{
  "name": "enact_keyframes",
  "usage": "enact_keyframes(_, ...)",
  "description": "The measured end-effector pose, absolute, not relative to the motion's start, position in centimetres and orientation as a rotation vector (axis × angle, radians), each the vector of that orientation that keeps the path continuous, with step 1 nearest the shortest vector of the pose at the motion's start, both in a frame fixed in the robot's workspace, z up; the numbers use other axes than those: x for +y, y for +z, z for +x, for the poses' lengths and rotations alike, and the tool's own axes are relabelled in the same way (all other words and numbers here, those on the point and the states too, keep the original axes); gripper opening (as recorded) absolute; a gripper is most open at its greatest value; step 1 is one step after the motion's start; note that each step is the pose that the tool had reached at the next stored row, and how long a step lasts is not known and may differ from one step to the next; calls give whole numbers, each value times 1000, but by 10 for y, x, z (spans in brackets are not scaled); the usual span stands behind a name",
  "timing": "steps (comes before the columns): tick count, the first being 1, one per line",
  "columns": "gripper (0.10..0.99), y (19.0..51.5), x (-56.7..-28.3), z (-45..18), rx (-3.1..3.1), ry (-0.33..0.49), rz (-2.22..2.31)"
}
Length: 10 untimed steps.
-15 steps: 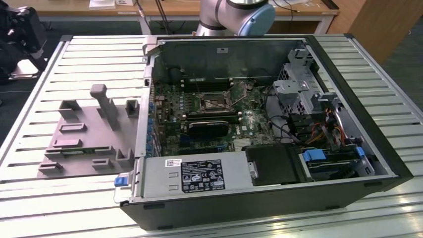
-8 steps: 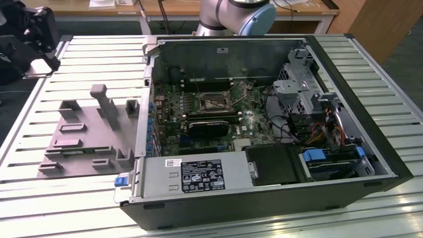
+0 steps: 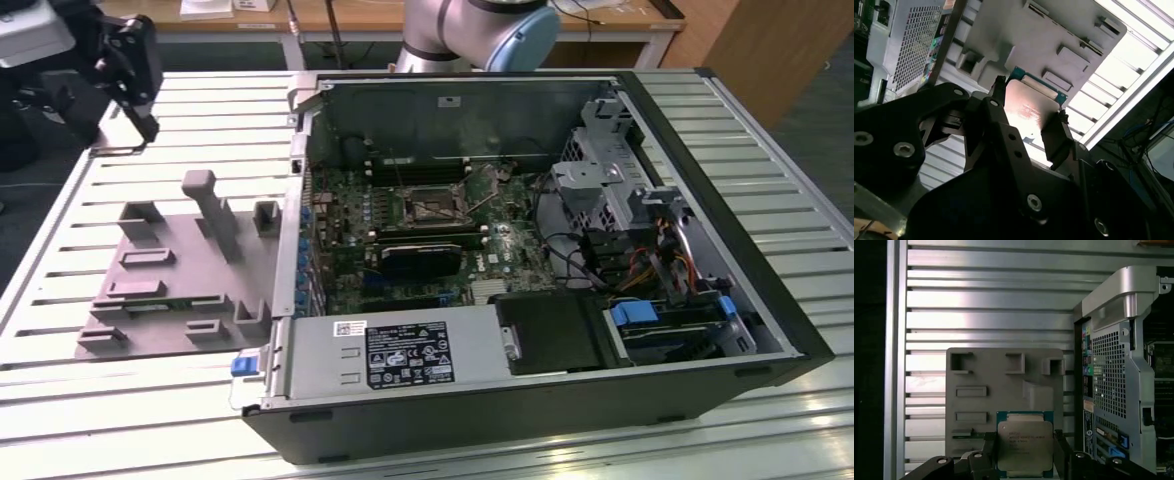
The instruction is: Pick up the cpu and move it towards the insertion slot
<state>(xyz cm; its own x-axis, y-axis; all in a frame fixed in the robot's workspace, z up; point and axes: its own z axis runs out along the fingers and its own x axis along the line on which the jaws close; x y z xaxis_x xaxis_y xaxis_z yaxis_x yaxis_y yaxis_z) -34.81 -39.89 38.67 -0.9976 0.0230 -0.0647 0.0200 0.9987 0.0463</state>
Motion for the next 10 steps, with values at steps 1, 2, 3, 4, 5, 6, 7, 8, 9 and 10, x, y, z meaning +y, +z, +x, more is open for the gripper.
enact_keyframes(1, 537, 387, -399, -344, 3076, 70, 33)
enact_keyframes(2, 537, 387, -399, -339, 3077, 70, 33)
enact_keyframes(3, 537, 387, -399, -335, 3078, 70, 33)
enact_keyframes(4, 537, 387, -399, -330, 3080, 70, 33)
enact_keyframes(5, 537, 387, -399, -326, 3081, 70, 33)
enact_keyframes(6, 537, 387, -399, -321, 3082, 70, 33)
enact_keyframes(7, 537, 387, -399, -317, 3083, 70, 33)
enact_keyframes(8, 537, 387, -399, -312, 3084, 70, 34)
enact_keyframes(9, 537, 387, -399, -308, 3085, 70, 34)
enact_keyframes(10, 537, 387, -399, -303, 3086, 70, 34)
